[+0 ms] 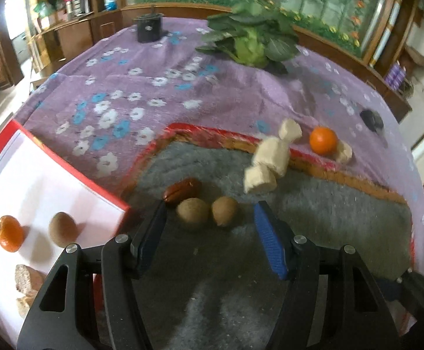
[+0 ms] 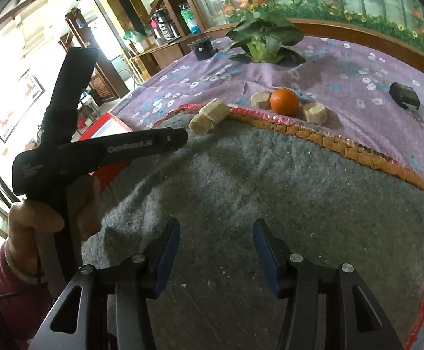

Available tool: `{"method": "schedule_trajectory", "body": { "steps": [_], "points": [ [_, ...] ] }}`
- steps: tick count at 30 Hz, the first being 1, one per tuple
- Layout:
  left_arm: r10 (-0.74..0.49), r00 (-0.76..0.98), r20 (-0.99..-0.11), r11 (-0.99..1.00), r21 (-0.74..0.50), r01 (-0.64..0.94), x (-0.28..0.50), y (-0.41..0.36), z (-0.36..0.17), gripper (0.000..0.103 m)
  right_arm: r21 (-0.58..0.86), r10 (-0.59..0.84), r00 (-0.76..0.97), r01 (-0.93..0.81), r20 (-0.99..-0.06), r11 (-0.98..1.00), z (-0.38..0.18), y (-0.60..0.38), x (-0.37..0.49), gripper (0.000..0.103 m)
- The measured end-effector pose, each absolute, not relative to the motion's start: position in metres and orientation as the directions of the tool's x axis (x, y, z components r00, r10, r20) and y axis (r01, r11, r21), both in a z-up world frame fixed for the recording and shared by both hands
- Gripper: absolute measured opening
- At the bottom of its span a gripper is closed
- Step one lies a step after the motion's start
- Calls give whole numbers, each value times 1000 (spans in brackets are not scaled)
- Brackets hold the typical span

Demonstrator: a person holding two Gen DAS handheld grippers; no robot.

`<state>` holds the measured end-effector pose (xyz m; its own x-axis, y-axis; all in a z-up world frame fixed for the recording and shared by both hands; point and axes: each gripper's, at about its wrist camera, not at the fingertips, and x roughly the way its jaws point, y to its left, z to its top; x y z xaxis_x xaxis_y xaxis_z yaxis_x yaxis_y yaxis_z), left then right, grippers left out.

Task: Organize fruits
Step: 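Move the left tool toward a kiwi while the right tool approaches the beige cubes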

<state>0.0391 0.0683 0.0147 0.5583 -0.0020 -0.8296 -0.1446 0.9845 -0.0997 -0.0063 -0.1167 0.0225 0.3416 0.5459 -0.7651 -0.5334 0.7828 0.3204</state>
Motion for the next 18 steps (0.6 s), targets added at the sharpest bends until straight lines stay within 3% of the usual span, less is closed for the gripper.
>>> {"method": "schedule_trajectory", "body": {
  "steps": [3, 7, 11, 18],
  "points": [
    [16, 567, -824, 993, -54, -106, 38, 59, 13, 63, 318, 543, 340, -533, -768, 784, 22, -117, -6, 50],
    [-21, 570, -821, 988, -103, -111, 43, 68, 16, 62, 320, 540, 334, -530, -773, 786, 21, -117, -6, 50],
    [-147, 561, -815, 987, -160, 26, 29, 51, 20, 62, 317, 538, 335, -532, -774, 786, 21, -117, -6, 51],
    [-109, 579, -808, 990, -139, -8, 22, 57, 27, 62, 316, 534, 330, -528, -778, 788, 20, -118, -5, 51]
  ]
}}
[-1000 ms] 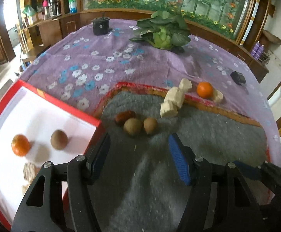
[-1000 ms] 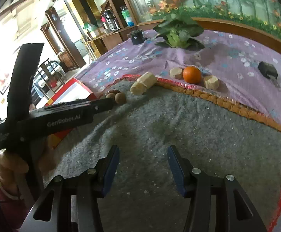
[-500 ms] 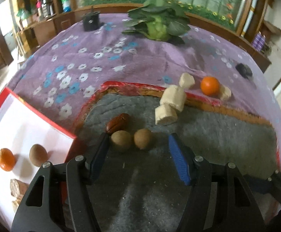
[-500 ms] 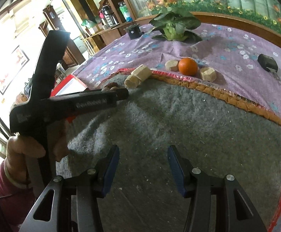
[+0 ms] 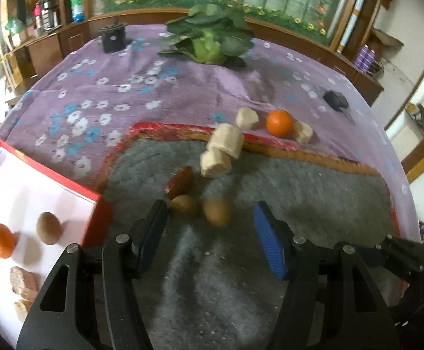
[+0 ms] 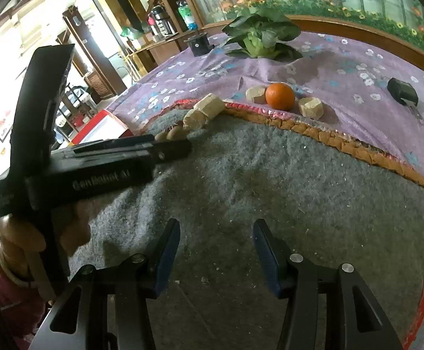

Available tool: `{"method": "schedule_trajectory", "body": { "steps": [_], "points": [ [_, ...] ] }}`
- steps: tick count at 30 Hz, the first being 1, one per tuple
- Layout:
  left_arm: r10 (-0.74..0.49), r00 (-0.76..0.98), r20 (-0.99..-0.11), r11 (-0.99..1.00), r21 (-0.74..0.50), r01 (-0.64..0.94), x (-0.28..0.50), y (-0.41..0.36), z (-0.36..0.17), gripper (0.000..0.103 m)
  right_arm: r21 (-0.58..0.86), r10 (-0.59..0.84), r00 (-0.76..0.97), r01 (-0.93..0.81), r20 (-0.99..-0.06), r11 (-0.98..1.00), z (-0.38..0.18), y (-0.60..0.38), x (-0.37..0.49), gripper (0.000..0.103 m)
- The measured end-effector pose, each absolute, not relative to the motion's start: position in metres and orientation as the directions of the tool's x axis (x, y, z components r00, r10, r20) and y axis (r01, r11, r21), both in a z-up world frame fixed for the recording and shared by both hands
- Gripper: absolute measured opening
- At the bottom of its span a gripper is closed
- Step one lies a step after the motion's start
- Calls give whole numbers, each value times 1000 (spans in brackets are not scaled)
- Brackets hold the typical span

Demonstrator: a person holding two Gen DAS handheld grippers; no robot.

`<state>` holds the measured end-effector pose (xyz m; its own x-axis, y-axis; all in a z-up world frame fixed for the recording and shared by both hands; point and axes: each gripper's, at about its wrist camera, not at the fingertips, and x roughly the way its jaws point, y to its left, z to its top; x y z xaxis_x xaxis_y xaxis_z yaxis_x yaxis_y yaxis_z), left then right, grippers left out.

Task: Organize fruits
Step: 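Move the left tool toward a kiwi while the right tool approaches the beige cubes, then close the left tool on a kiwi while the right tool grasps another kiwi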

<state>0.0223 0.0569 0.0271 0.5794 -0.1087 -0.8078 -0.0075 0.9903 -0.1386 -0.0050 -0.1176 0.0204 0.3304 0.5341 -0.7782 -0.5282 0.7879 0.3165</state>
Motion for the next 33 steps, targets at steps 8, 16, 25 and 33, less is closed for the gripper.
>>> {"method": "schedule_trajectory", "body": {
  "steps": [8, 16, 25, 33],
  "points": [
    [-93, 563, -821, 992, -127, -21, 26, 63, 21, 62, 312, 529, 324, -530, -785, 788, 19, -118, -6, 51],
    [-55, 564, -824, 991, -115, -72, 34, 70, 18, 34, 310, 528, 320, -536, -786, 786, 19, -118, -7, 51],
    [-36, 561, -827, 995, -84, -61, 23, 70, 16, 21, 322, 566, 343, -557, -750, 766, 24, -116, -11, 51],
    [-20, 588, -809, 994, -81, -78, -6, 84, 31, 21, 279, 565, 378, -590, -733, 757, 28, -80, -2, 51]
  ]
}}
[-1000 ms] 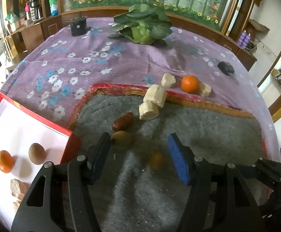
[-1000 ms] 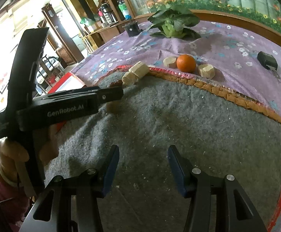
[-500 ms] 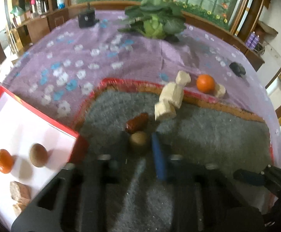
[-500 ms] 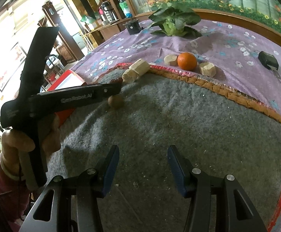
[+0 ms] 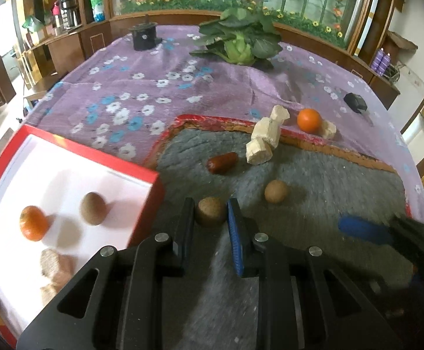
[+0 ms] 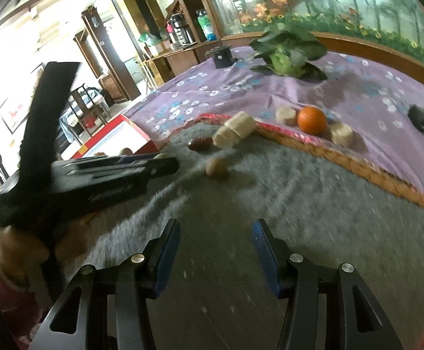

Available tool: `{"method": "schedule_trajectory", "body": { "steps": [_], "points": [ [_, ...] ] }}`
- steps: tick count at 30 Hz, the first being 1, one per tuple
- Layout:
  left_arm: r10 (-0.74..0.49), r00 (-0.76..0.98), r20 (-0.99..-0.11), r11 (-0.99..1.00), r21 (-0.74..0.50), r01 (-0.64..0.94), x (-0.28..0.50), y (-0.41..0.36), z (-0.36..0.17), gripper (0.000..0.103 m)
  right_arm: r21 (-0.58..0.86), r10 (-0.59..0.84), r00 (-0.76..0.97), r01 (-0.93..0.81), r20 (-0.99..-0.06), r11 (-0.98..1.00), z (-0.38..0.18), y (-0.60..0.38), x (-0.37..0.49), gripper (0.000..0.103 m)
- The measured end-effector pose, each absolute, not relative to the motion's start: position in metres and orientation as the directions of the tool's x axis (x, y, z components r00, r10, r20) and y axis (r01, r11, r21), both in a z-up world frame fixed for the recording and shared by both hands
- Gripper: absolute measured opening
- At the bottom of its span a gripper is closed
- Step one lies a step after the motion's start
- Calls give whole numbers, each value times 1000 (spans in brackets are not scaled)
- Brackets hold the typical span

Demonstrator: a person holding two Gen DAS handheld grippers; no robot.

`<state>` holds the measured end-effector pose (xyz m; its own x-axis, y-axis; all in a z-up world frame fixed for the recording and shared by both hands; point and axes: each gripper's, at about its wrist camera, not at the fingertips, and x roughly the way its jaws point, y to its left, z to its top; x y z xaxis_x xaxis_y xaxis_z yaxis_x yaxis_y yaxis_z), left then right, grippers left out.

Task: Organize fruits
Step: 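Close the left tool on a kiwi while the right tool grasps another kiwi, then carry the kiwi with the left tool while the right tool carries its kiwi over the tray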

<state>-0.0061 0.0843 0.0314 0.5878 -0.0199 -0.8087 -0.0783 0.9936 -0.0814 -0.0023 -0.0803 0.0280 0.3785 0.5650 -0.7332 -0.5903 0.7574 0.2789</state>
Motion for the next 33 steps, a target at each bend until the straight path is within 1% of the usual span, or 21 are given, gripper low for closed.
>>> {"method": "schedule_trajectory", "body": {
  "steps": [5, 7, 9, 10, 12, 14, 24, 33],
  "points": [
    [-18, 604, -797, 993, -86, -84, -24, 92, 40, 22, 243, 523, 401, -570, -752, 785, 22, -54, 23, 50],
    [-19, 610, -792, 992, -90, -87, -30, 96, 44, 22, 227, 516, 398, -580, -759, 782, 20, -44, 30, 46],
    [-23, 611, -791, 992, -94, -84, -35, 99, 46, 22, 200, 495, 394, -591, -774, 782, 15, -32, 37, 38],
    [-24, 612, -790, 992, -96, -86, -38, 102, 47, 22, 187, 487, 397, -594, -778, 782, 13, -30, 38, 36],
    [-18, 613, -790, 991, -95, -94, -43, 106, 48, 22, 134, 460, 421, -607, -782, 784, 14, -24, 39, 26],
    [-8, 616, -788, 990, -91, -104, -47, 111, 49, 22, 131, 450, 416, -603, -790, 787, 15, -26, 39, 21],
    [40, 638, -769, 979, -99, -180, -75, 144, 58, 22, 143, 489, 426, -625, -761, 767, 42, -32, -9, 21],
    [142, 621, -771, 946, -78, -313, -121, 197, 59, 22, 157, 564, 369, -720, -739, 676, 57, 15, -54, 21]
  ]
}}
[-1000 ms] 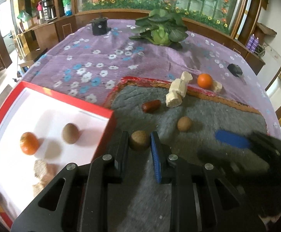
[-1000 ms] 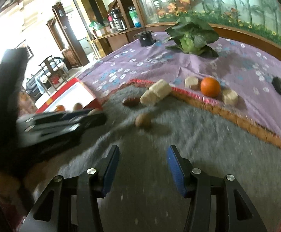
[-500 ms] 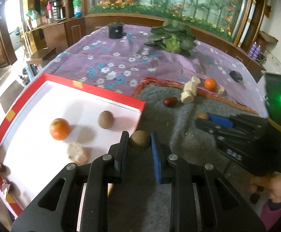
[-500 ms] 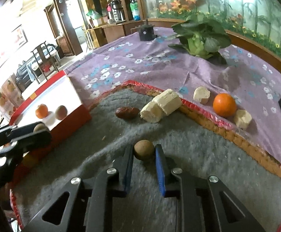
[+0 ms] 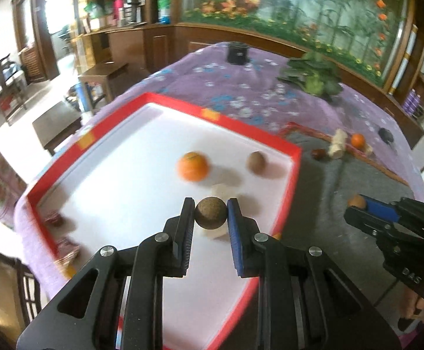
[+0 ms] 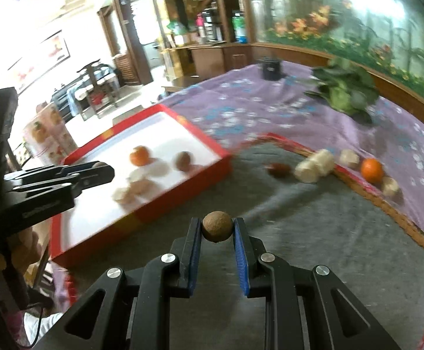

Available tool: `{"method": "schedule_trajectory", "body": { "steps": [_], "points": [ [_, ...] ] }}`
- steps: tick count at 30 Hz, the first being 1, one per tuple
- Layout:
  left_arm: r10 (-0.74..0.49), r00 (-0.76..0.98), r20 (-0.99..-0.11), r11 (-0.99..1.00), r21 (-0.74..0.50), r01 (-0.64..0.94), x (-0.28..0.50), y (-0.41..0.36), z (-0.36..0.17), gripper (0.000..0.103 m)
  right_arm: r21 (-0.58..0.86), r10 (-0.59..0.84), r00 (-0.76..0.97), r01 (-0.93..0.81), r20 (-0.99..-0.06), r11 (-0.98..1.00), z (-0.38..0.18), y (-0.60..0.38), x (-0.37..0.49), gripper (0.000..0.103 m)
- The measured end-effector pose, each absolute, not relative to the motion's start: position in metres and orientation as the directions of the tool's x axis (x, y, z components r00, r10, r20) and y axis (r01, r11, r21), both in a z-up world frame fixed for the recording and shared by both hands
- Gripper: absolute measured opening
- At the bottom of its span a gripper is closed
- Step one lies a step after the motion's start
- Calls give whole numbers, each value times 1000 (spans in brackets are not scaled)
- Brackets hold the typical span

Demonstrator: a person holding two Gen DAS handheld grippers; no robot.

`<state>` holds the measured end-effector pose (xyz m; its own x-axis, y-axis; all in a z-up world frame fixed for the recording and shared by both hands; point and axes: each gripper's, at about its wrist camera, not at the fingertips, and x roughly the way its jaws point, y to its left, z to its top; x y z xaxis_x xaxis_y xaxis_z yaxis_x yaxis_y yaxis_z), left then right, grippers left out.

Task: Organize fruits
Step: 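Carry the kiwi with the left tool while the right tool carries its kiwi over the tray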

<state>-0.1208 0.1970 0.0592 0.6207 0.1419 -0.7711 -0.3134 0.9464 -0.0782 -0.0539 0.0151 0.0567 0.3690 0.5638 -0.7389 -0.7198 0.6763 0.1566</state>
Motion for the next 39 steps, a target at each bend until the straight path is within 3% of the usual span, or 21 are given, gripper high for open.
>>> {"method": "schedule_trajectory", "body": {
  "steps": [11, 39],
  "points": [
    [191, 587, -786, 921, -63, -384, -147, 225, 46, 22, 135, 590, 292, -809, -752, 573, 58, 77, -87, 21],
    [184, 568, -802, 917, -68, -393, -118, 240, 29, 22, 155, 581, 192, -856, -791, 493, 35, 131, -95, 21]
  ]
}}
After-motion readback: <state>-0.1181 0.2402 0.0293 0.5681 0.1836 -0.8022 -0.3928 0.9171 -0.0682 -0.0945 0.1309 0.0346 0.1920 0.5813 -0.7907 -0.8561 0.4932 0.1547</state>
